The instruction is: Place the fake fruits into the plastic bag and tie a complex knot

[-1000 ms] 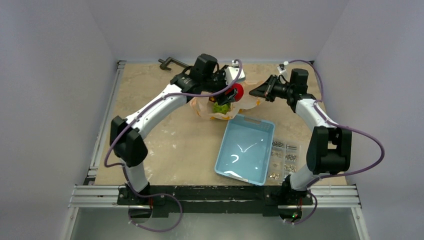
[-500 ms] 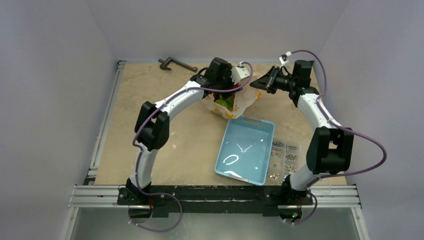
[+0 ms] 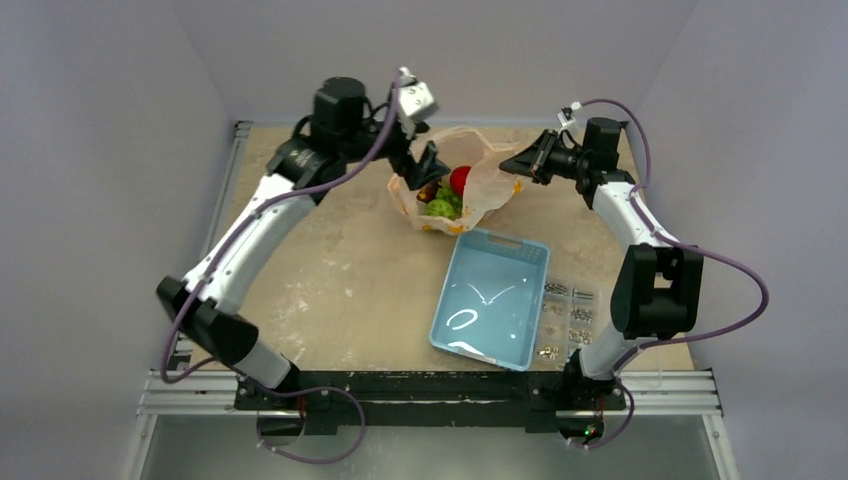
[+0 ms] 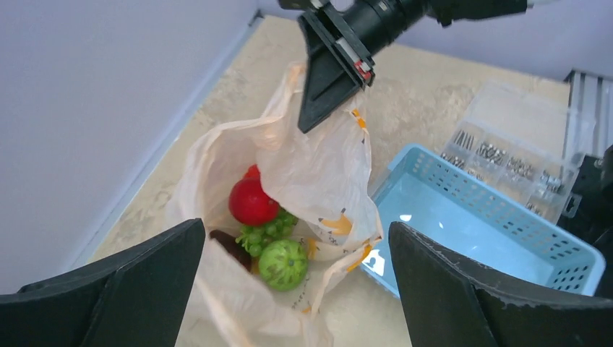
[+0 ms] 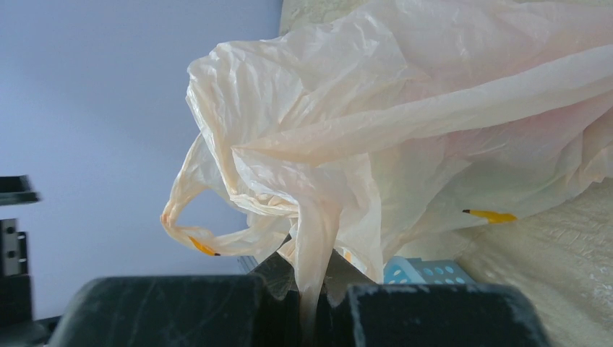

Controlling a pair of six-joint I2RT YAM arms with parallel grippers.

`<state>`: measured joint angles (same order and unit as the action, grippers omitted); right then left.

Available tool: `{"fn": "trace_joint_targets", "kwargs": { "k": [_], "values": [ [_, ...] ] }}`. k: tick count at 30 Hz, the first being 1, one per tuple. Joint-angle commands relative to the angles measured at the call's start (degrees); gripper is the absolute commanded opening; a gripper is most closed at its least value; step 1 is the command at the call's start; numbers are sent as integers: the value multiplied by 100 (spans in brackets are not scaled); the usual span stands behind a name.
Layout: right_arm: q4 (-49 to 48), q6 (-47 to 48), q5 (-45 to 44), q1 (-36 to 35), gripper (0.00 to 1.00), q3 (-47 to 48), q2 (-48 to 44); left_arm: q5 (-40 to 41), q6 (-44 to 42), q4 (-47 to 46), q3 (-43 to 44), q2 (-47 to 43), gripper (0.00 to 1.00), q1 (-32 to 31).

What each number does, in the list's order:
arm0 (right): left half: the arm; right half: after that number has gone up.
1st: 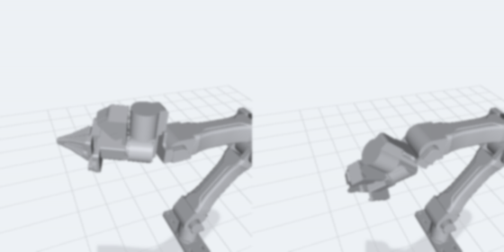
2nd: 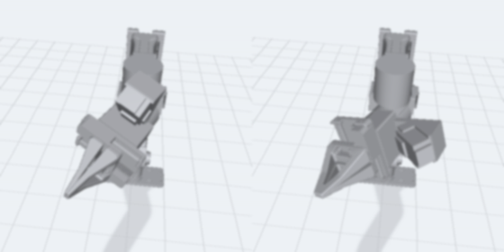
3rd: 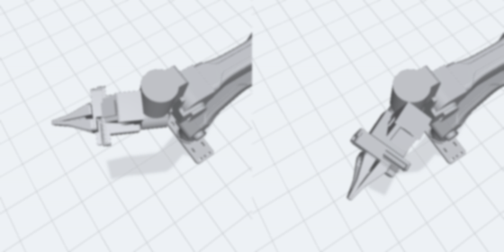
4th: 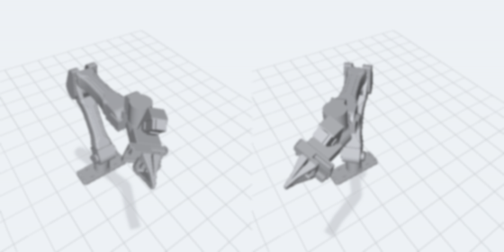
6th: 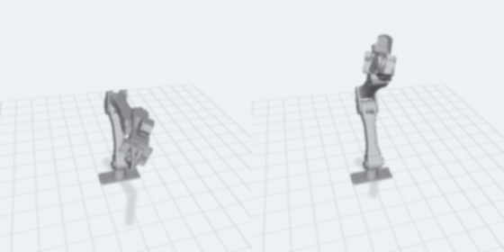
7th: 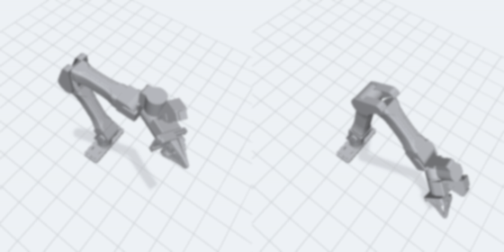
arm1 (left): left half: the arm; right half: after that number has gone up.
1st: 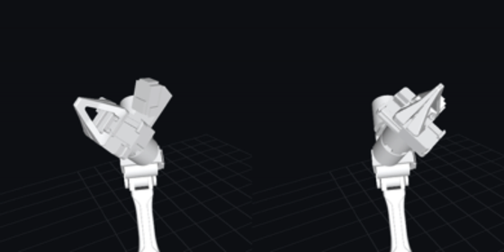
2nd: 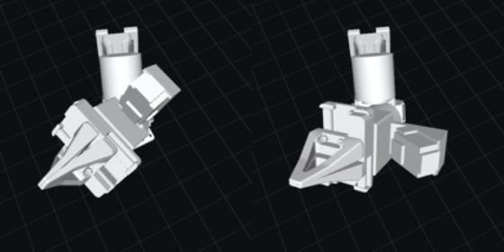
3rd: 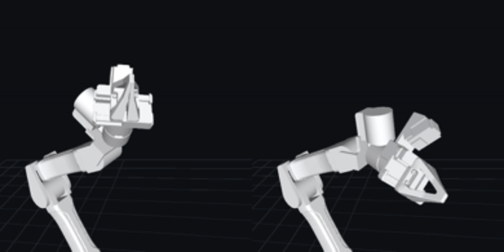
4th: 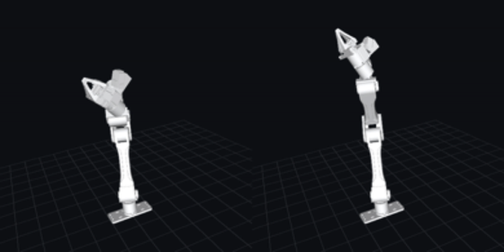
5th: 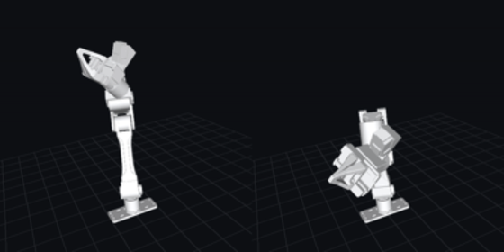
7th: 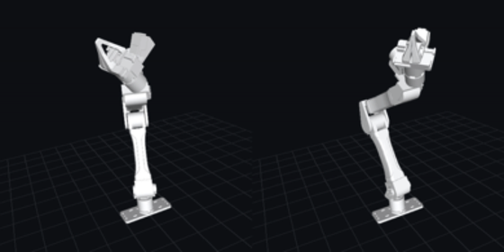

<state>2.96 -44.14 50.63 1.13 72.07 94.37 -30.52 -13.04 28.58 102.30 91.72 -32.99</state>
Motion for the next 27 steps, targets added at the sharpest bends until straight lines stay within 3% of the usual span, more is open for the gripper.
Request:
{"fn": "trace_joint_targets", "kwargs": {
  "k": [1, 5, 9, 18, 19, 20, 22, 23, 27],
  "values": [
    [-261, -60, 30, 8, 0, 347, -59, -185, 1161, 599, -635, -1021, 100, 770],
    [-263, -65, 99, 8, 0, 394, -16, -17, 1178, 428, -2215, -2076, 100, 1101],
    [-265, -26, 118, -11, 0, 407, 27, 345, 1524, -179, -3282, -2481, 100, 1102],
    [169, 378, -158, -68, 0, 748, 231, -184, 3059, -2115, -3358, -1303, 99, 1090],
    [237, 422, -215, -216, 0, 805, 258, -312, 3127, -2217, -3270, -1120, 93, 1085],
    [247, 458, -258, -240, 0, 860, 273, -442, 3124, -2259, -3164, -962, 74, 1089],
    [284, 553, -325, -288, 0, 975, 280, -630, 3024, -2049, -2911, -741, 20, 1102],
    [324, 660, -319, -325, 0, 1066, 291, -691, 2929, -1906, -2739, -704, 2, 1151],
    [288, 976, -160, -585, 0, 1666, 493, -919, 2777, -1836, -2431, -1017, 0, 1572]
  ]
}}
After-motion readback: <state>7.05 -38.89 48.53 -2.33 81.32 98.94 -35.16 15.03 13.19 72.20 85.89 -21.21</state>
